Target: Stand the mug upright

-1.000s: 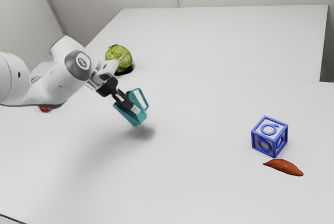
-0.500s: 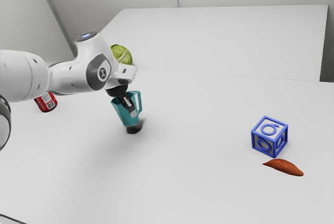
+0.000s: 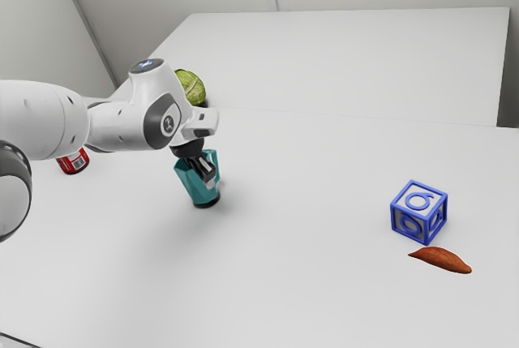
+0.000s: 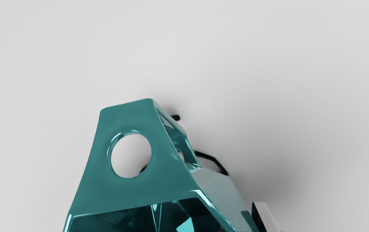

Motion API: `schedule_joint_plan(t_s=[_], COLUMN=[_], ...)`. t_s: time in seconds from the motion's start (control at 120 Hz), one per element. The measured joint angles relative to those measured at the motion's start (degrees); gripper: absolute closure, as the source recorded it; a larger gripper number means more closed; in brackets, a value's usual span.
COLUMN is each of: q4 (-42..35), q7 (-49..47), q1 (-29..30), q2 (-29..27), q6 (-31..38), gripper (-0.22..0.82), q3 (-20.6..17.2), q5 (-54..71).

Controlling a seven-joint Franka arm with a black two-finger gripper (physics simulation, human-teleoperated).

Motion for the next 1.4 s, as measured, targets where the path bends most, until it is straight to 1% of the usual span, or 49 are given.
schedule_joint_plan(t_s=[0.592, 0.7, 0.892, 0.983, 1.067, 1.242, 1.333, 1.4], q4=[0.01, 0.01, 0.47, 5.51, 11.55, 26.15, 31.99, 33.99], q7=[-4.12, -4.64, -5.68, -6.17, -6.86, -8.88, -10.74, -12.18], q1=[-0.61, -0.88, -1.49, -1.22, 0.02, 7.86, 9.97, 10.41], q2=[-0.51, -1.85, -6.72, -7.28, -6.25, -0.10, 2.44, 3.44], q6=[-0.25, -0.36, -1.48, -3.96, -7.86, -18.46, -24.45, -28.05], gripper=[0.30, 0.24, 0.16, 0.12, 0.08, 0.04, 0.02, 0.02], q3=[0.01, -0.05, -0.77, -1.38, -1.81, -5.98, -7.16, -7.13], q5=[0.30, 0.33, 0.48, 0.91, 1.17, 1.64, 2.21, 2.95])
